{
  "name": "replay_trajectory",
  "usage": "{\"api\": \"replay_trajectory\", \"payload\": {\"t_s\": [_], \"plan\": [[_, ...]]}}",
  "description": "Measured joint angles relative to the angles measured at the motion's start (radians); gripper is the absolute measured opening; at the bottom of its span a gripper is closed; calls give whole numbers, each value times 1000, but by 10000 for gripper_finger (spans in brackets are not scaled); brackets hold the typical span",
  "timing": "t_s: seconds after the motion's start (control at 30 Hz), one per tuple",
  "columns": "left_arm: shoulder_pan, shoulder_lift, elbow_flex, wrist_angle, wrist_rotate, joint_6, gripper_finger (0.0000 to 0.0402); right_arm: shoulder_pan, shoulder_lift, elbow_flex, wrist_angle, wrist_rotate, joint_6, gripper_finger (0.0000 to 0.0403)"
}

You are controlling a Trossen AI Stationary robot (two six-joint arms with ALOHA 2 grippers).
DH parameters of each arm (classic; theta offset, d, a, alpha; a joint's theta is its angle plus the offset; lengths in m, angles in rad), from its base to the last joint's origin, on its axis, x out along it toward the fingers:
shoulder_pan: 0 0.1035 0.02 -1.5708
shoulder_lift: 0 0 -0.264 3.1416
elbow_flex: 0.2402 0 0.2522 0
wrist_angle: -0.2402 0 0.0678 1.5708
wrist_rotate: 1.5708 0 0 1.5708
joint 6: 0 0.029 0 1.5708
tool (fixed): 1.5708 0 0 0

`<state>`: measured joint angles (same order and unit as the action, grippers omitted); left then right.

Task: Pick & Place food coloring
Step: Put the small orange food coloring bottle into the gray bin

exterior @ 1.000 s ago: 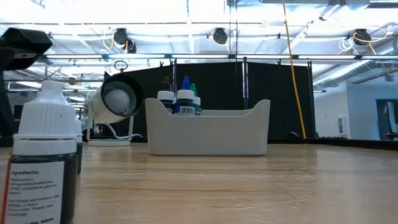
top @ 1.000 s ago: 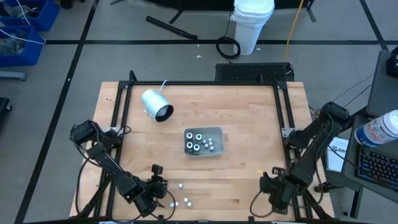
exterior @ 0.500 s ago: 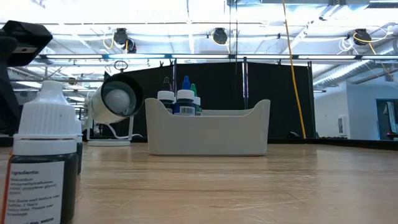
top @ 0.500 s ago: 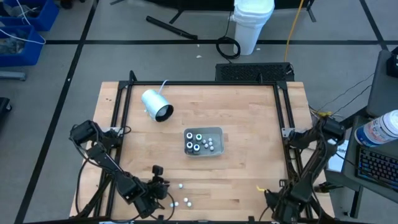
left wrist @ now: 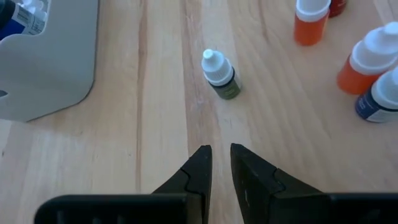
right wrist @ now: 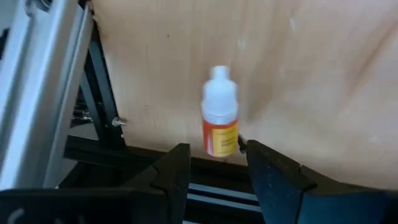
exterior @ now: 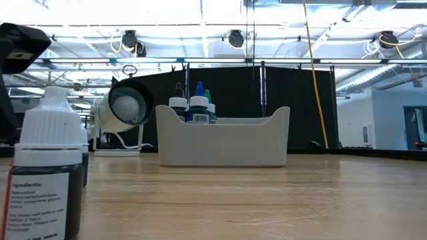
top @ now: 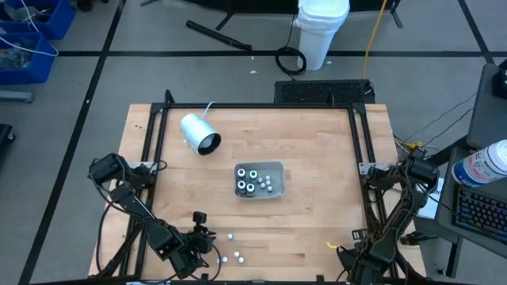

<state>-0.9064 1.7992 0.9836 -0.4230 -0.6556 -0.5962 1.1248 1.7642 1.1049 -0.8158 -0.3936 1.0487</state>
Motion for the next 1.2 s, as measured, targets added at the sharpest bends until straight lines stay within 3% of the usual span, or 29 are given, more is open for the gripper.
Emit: {"api": "replay_trajectory", "payload": {"t_s": [0.5, 0.97, 1.07, 1.2], "plan": [[-9, 0, 0, 2, 0, 9, 67, -7, 63, 3, 15, 77, -61, 148], [-9, 0, 0, 1, -1, 12, 67, -86, 64, 2, 37, 240, -97, 115], [-10, 0, 0, 1, -1, 7, 67, -108, 63, -18, 49, 234, -101, 100], [-18, 0, 0, 1, -1, -7, 67, -117, 64, -64, 65, 145, -72, 80]]}}
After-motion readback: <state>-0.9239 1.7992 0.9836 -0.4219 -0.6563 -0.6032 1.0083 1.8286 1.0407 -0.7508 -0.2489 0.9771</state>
